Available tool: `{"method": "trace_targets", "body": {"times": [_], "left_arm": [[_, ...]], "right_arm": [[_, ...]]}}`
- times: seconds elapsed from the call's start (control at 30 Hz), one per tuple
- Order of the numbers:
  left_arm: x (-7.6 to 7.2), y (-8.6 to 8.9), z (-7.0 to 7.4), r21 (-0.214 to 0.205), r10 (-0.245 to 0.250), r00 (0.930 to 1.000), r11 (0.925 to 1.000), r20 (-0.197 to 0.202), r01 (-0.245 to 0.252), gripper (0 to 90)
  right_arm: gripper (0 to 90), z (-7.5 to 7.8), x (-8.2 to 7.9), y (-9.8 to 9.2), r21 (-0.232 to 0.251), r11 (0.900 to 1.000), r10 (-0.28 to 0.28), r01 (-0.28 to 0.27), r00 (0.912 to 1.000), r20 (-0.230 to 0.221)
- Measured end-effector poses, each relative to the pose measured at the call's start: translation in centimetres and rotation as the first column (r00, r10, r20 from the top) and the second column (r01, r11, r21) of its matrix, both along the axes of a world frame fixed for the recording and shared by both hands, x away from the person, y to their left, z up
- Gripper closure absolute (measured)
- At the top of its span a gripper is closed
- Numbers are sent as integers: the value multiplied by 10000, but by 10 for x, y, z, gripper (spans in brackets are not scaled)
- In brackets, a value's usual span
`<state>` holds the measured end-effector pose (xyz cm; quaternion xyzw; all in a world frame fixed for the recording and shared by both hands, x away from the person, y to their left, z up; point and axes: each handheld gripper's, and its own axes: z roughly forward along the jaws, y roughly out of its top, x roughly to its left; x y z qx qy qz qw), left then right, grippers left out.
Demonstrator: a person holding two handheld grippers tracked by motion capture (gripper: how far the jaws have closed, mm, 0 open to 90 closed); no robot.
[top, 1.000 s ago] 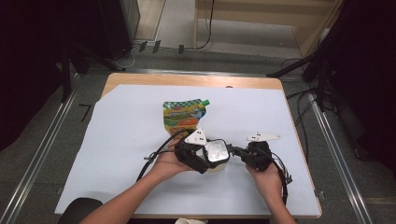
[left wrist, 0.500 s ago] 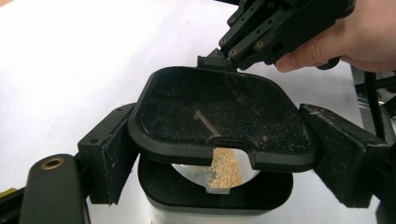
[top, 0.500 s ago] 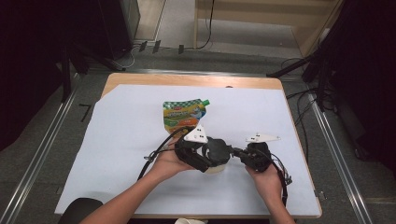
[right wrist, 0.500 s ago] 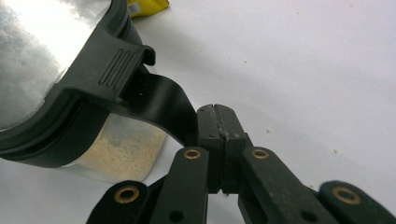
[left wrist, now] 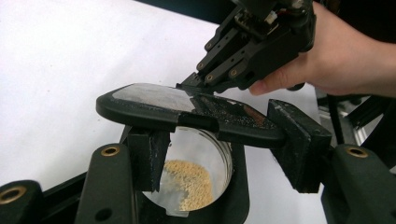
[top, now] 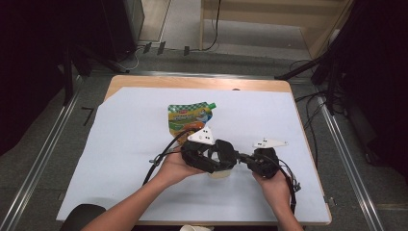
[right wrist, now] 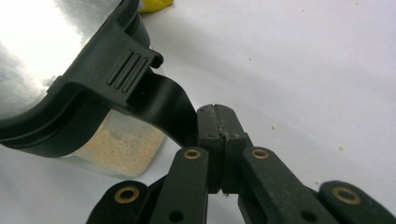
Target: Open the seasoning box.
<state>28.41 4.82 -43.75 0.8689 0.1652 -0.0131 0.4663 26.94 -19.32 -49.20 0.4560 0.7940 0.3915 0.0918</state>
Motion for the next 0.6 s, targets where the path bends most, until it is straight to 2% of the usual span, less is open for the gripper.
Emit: {"method": "trace_targets", "body": {"times": [0.1,0.2,0.27,0.33,0.43,0.53,0.6], "left_arm": [[-1,-3,4,328,-82,10000,9994,14,82,426],[1,-6,9,455,-143,9992,9988,-374,160,464],[3,-8,11,606,-221,9987,9978,-462,249,486],[4,-10,13,567,-290,9967,9978,-757,334,532],[5,-11,16,538,-378,9955,9976,-874,426,588],[7,-13,17,479,-385,9931,9979,-1103,440,606],[7,-15,19,551,-401,9930,9974,-1108,464,608]], "right_arm": [[900,1,0,1,-31,10000,25,-25,10000,4],[900,1,0,0,-28,10000,54,-54,10000,12],[900,1,0,0,-9,10000,57,-57,10000,28],[900,2,-1,0,22,10000,58,-58,10000,45],[900,4,-2,-1,66,10000,49,-50,10000,83],[900,4,-3,0,60,9999,88,-89,9999,95],[900,4,-4,1,96,9999,49,-49,10000,76]]}}
